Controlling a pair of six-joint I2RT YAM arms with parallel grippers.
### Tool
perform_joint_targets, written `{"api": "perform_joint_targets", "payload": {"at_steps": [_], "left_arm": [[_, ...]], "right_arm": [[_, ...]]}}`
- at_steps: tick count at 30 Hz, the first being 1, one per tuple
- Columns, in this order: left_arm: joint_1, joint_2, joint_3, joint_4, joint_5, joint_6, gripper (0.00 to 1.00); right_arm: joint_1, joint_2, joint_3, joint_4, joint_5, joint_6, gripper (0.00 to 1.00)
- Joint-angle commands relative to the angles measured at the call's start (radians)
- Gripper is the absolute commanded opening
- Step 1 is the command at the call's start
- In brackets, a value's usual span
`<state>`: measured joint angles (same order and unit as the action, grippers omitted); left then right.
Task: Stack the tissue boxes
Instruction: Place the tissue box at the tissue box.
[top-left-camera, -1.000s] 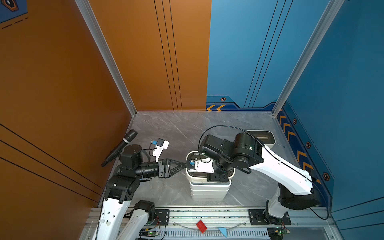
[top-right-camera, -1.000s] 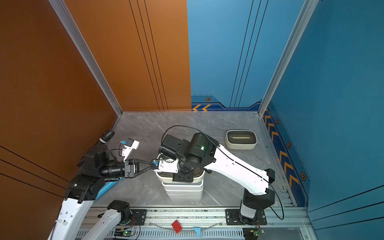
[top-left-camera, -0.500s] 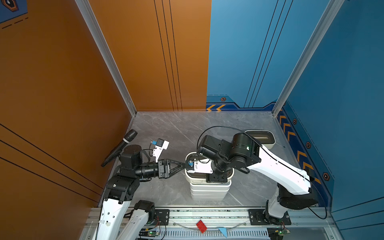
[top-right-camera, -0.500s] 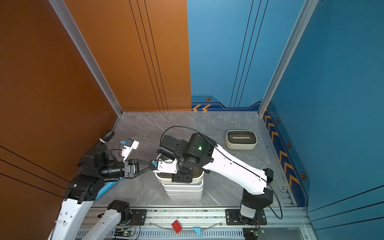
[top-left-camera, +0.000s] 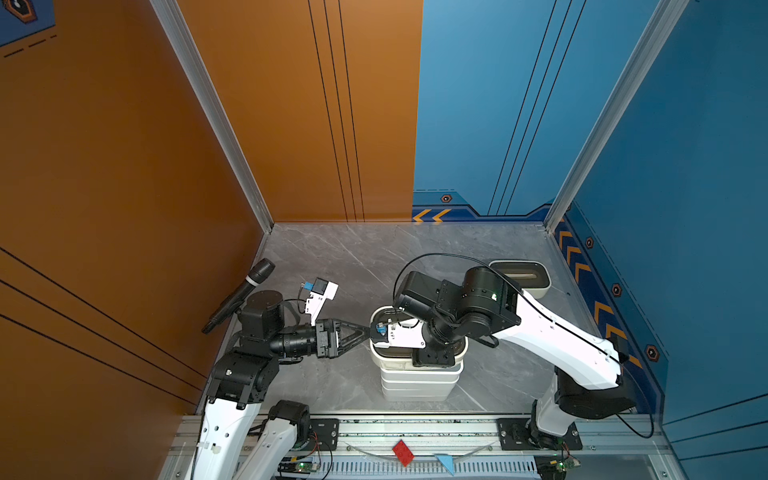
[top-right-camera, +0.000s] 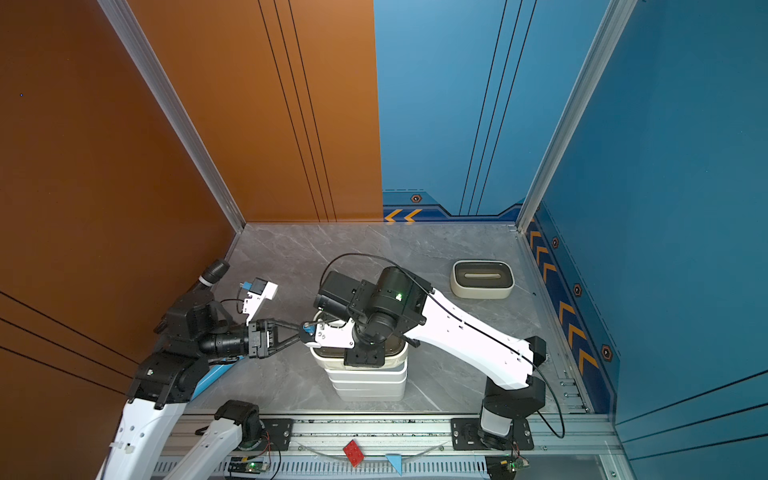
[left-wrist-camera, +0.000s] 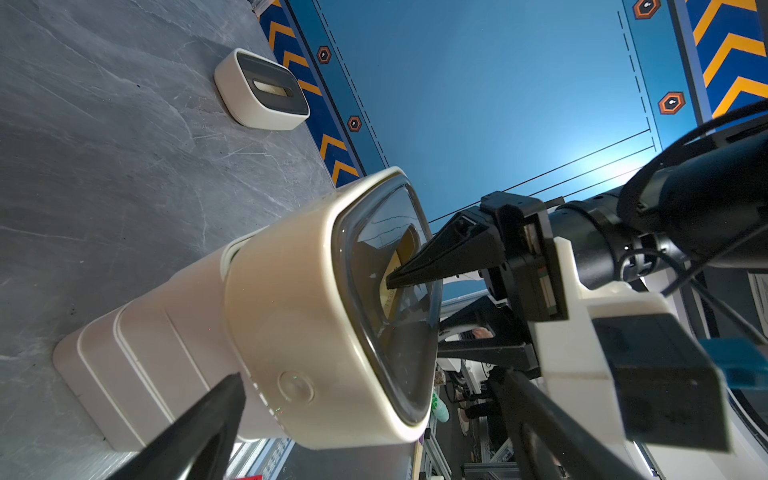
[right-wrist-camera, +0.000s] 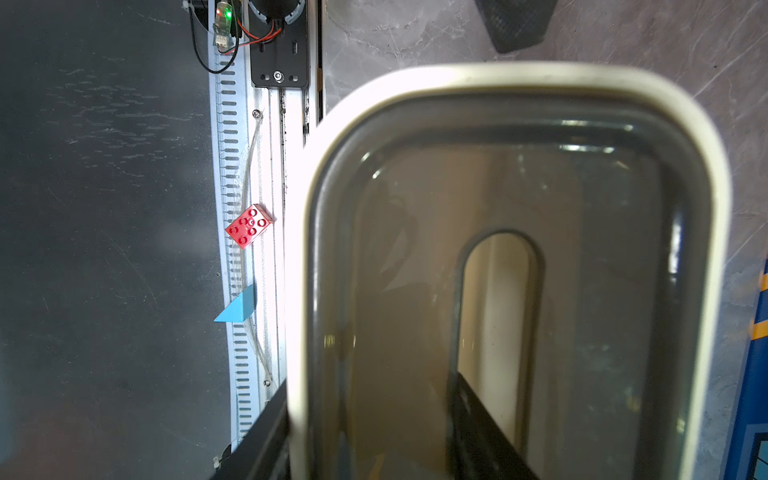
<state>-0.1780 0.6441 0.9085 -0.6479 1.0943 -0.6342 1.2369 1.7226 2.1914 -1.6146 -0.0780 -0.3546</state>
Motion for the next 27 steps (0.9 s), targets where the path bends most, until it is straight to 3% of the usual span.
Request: {"api": "perform_joint_targets", "payload": {"at_steps": [1,10,27], "left_arm": [[-0.006,-0.003,-0.011,-0.002,0.018,0.025,0.98],[-0.006,0.003,-0.016,-0.002,0.018,0.033,0.98],[-0.011,0.008,-0.017,-0.002,0.007,0.034,0.98]], "right_arm": [[-0.002,-0.036,-0.012,-0.154,0.002,0.002,0.24],[0.0,-0.043,-0.004,-0.157,0.011,0.017,0.26],[0.007,-0.067,-0.004,-0.162,0.022,0.034,0.19]]}}
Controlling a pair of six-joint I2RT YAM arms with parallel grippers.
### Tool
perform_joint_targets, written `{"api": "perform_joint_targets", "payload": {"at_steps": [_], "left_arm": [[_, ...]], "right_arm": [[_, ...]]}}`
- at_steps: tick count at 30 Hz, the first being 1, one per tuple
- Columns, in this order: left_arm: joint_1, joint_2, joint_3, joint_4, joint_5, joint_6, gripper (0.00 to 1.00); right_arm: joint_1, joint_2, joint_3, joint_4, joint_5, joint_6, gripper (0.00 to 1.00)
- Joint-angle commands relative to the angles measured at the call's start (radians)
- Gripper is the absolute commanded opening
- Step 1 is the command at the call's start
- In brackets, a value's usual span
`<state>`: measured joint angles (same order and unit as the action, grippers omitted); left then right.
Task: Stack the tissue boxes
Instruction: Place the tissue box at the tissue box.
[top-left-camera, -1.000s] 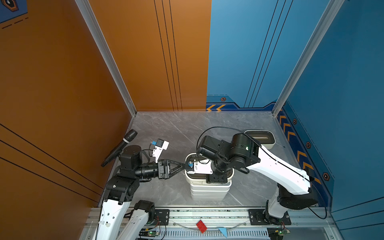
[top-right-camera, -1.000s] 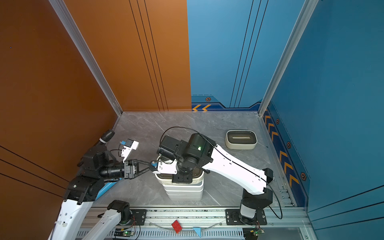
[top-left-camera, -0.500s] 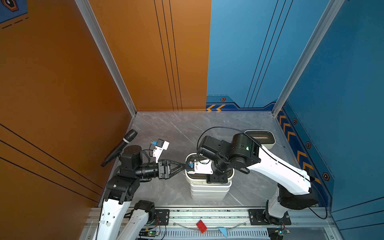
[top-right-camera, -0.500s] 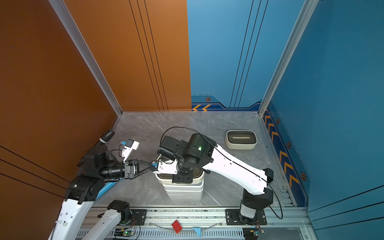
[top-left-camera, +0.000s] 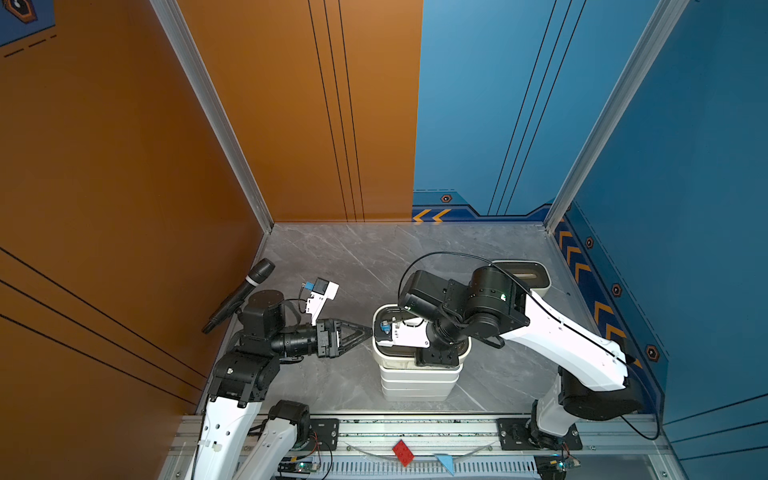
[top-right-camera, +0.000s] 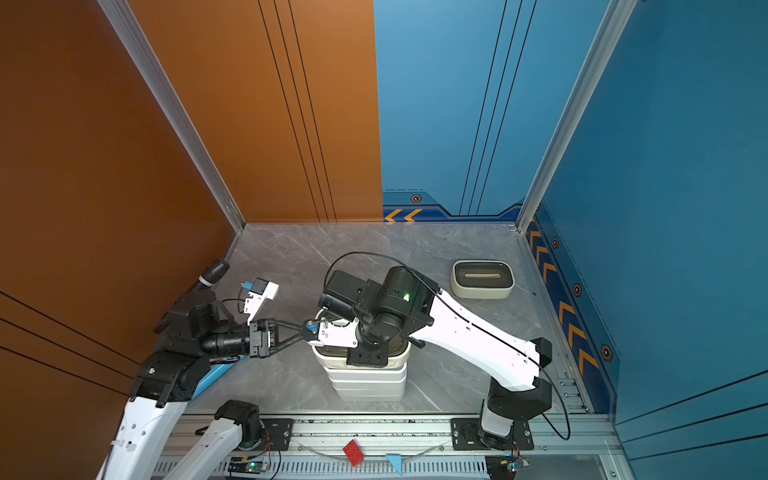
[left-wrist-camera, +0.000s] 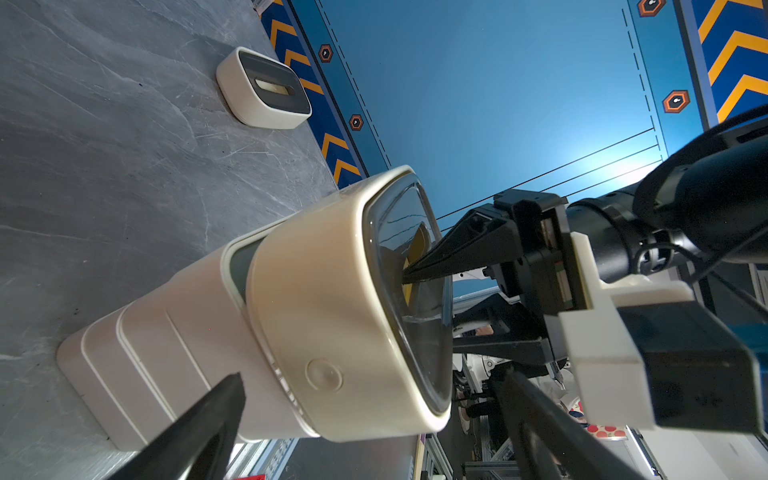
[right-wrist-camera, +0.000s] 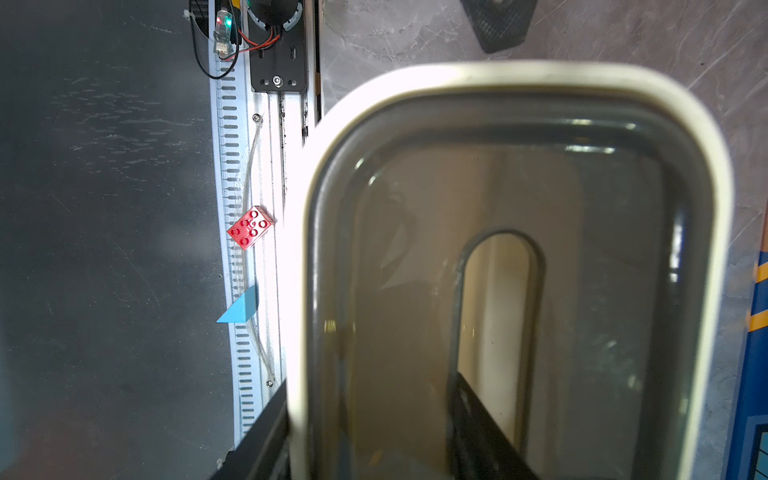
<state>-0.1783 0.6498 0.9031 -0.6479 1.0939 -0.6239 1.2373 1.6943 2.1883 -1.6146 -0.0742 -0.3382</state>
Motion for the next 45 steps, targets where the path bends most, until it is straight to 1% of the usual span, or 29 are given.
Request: {"api": "perform_joint_targets", "payload": {"at_steps": [1,20,23,25,29,30,31,32,45], "left_arm": [[-0.011,0.001,-0.011,-0.002,0.008,0.023,0.98],[-0.018,0.002,-0.009,-0.002,0.005,0.027,0.98],[-0.018,0.006,-0.009,-0.002,0.005,0.029,0.98],[-0.018,0.008,-0.009,-0.002,0.006,0.03,0.98],[-0.02,0.007,-0.009,-0.002,0.005,0.031,0.98],[-0.022,0.005,-0.008,-0.002,0.005,0.03,0.98],[-0.023,0.005,-0.009,-0.002,0.005,0.031,0.98],[-0.023,0.003,-0.01,-0.002,0.005,0.03,0.98],[-0.023,-0.01,-0.014,-0.002,0.002,0.024,0.98]], "right_arm": [[0.006,-0.041,-0.002,-0.162,0.017,0.018,0.19],[0.013,-0.038,-0.042,-0.162,0.007,0.025,0.21],[0.012,-0.04,-0.045,-0.16,0.007,0.027,0.22],[0.014,-0.039,-0.047,-0.16,0.01,0.028,0.25],[0.014,-0.036,-0.048,-0.159,0.019,0.025,0.37],[0.015,-0.036,-0.048,-0.157,0.022,0.023,0.47],[0.015,-0.035,-0.049,-0.156,0.024,0.02,0.76],[0.016,-0.032,-0.047,-0.154,0.024,0.018,1.0],[0.015,-0.031,-0.019,-0.16,0.006,0.005,0.98]]}}
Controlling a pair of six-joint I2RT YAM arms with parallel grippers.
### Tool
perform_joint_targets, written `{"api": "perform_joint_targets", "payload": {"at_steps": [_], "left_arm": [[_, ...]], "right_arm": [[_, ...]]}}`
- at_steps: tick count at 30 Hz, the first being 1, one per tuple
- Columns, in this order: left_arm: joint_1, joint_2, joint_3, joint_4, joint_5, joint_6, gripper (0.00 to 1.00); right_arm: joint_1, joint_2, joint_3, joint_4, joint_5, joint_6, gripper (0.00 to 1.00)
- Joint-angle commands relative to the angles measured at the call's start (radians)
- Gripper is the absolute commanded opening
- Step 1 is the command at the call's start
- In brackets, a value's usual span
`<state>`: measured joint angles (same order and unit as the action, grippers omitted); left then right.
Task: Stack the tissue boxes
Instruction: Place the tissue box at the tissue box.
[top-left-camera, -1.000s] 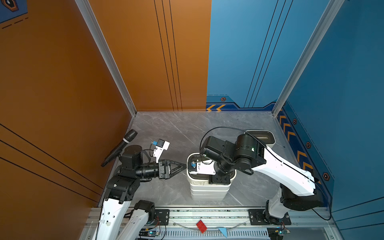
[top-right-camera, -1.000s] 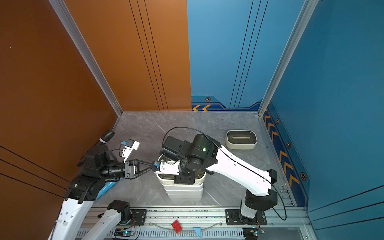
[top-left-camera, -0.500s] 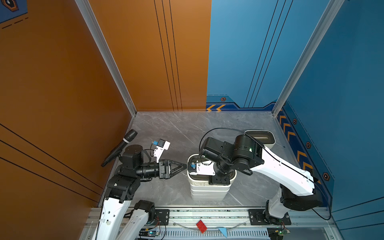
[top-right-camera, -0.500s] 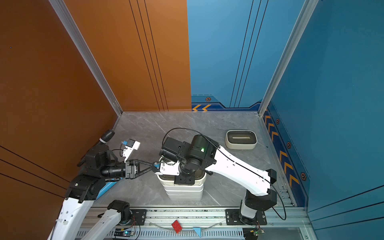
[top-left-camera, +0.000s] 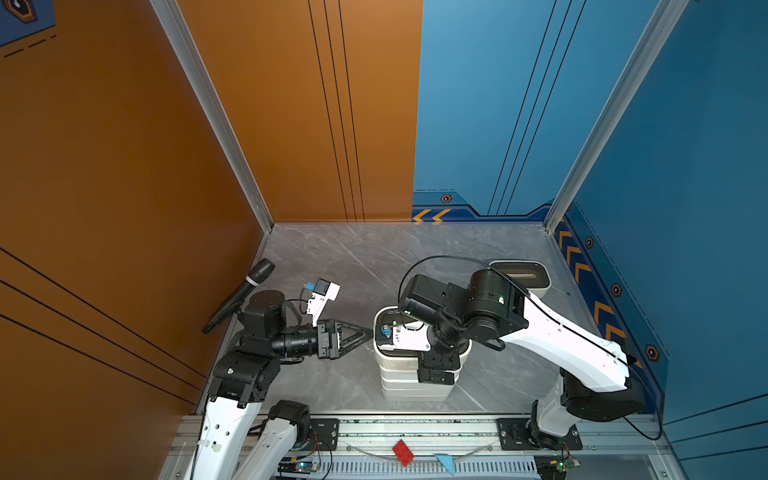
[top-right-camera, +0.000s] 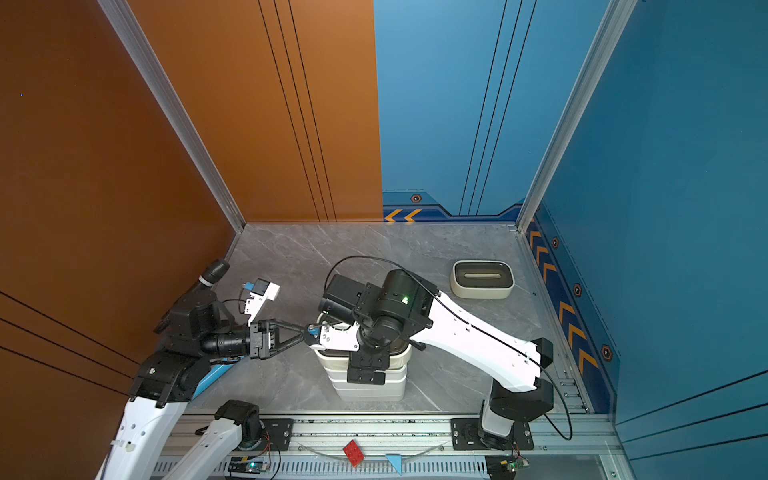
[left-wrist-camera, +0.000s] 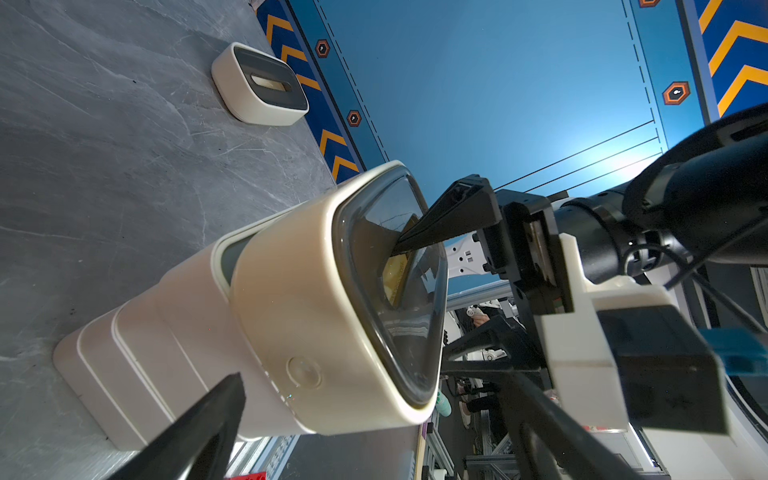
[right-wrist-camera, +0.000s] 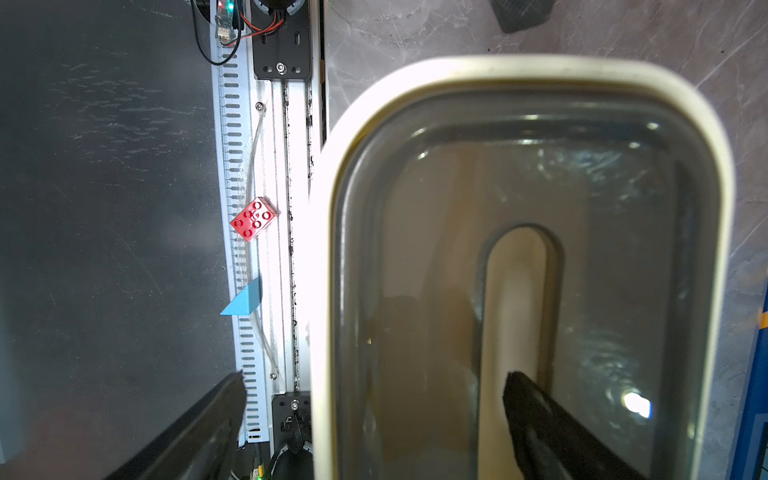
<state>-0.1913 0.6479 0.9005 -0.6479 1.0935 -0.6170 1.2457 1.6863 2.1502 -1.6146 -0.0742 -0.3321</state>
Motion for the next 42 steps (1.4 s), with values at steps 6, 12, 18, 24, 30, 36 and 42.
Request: {"api": "perform_joint_targets", "payload": {"at_steps": [6,12,18,24,30,36,42], "left_arm": [[-0.01,-0.011,-0.011,-0.002,0.001,0.016,0.98],[-0.009,-0.014,-0.014,-0.002,-0.001,0.013,0.98],[-0.009,-0.014,-0.013,-0.002,-0.001,0.013,0.98],[-0.01,-0.008,0.011,-0.002,0.003,0.016,0.98],[-0.007,0.02,0.068,-0.004,0.0,0.029,0.98],[0.003,0.072,0.173,-0.031,-0.019,0.08,0.98],[0.013,0.143,0.263,-0.033,-0.053,0.089,0.98]], "right_arm": [[0.007,-0.026,0.016,-0.16,0.003,-0.001,0.95],[0.007,-0.031,0.019,-0.16,0.006,0.004,0.94],[0.007,-0.029,0.05,-0.159,0.028,0.003,0.94],[0.007,-0.043,0.1,-0.153,0.062,0.004,0.95],[0.007,-0.128,0.117,-0.1,0.082,-0.019,0.96],[-0.069,-0.366,-0.105,0.203,0.157,-0.07,1.0],[-0.263,-0.626,-0.492,0.706,0.322,0.091,1.0]]}}
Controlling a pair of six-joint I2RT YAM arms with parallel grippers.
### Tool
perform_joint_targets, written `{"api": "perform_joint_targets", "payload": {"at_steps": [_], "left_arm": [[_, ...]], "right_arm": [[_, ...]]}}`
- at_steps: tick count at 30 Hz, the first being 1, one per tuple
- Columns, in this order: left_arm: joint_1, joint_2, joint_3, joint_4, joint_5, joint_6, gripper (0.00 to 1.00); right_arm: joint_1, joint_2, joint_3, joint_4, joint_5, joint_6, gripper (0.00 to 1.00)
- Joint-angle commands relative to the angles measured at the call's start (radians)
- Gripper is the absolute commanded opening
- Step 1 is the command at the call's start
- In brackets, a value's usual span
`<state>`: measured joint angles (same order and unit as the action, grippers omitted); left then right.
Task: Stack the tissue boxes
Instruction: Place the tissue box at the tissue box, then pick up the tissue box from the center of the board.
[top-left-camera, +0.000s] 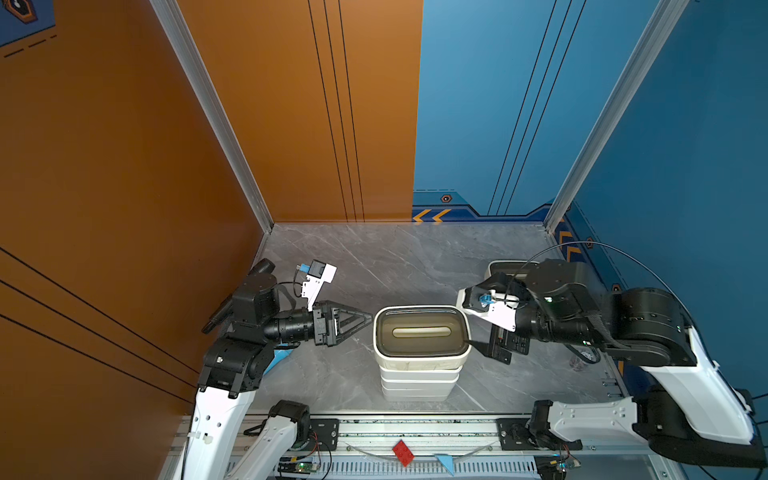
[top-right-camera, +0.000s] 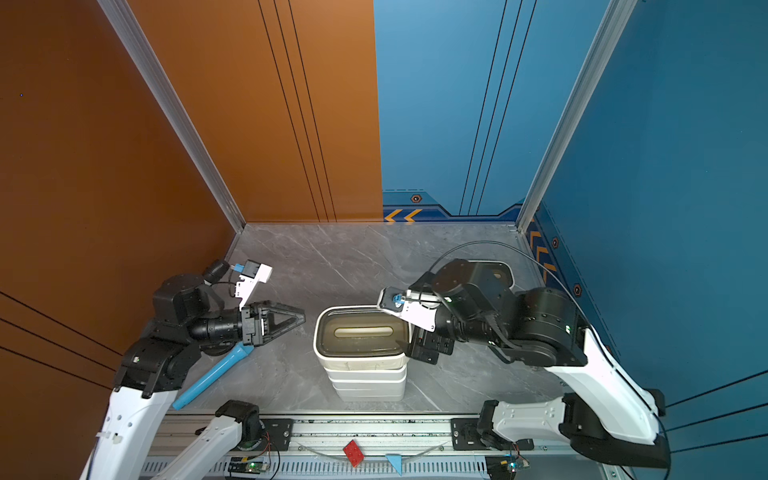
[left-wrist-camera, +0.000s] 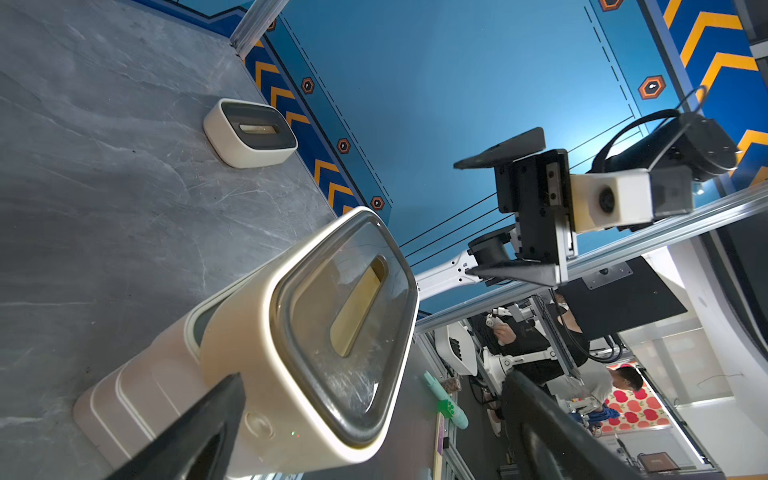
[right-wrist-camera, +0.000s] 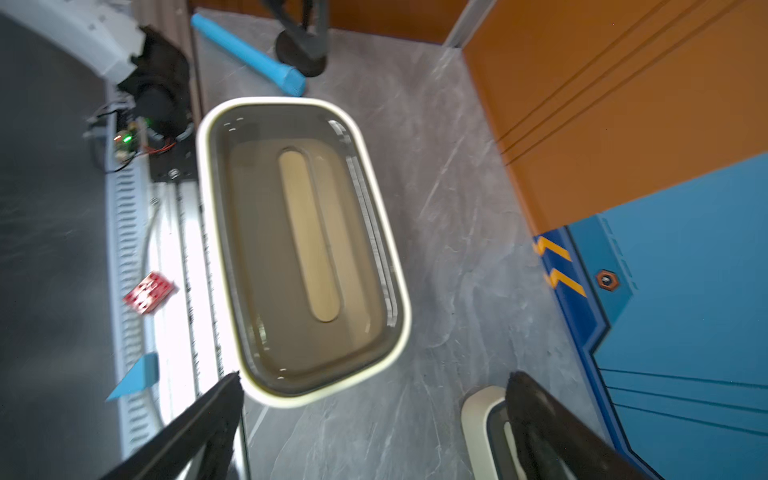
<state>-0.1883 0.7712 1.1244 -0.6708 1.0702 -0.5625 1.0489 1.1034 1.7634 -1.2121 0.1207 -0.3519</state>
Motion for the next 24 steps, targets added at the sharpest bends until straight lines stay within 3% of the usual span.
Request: {"api": "perform_joint_targets", "payload": {"at_steps": [1,8,11,18,20,24], "left_arm": [[0.013,0.031,0.053,-0.01,-0.038,0.035,0.98],[0.051,0.161,0.16,-0.019,-0.187,0.047,0.98],[0.065,0.232,0.184,-0.019,-0.292,0.026,0.98],[0.069,0.406,0.25,-0.01,-0.409,0.02,0.98],[0.067,0.455,0.262,0.014,-0.426,0.023,0.98],[0.066,0.494,0.257,0.064,-0.449,0.037,0.98]], "right_arm": [[-0.137,-0.052,-0.113,0.312,0.086,0.144,1.0],[-0.8,0.069,-0.131,0.282,-0.298,0.349,1.0],[-1.032,0.16,-0.176,0.284,-0.444,0.413,1.0],[-1.235,0.25,-0.325,0.455,-0.349,0.605,1.0],[-1.25,0.219,-0.38,0.518,-0.287,0.563,1.0],[-1.228,0.156,-0.431,0.586,-0.178,0.344,1.0]]}}
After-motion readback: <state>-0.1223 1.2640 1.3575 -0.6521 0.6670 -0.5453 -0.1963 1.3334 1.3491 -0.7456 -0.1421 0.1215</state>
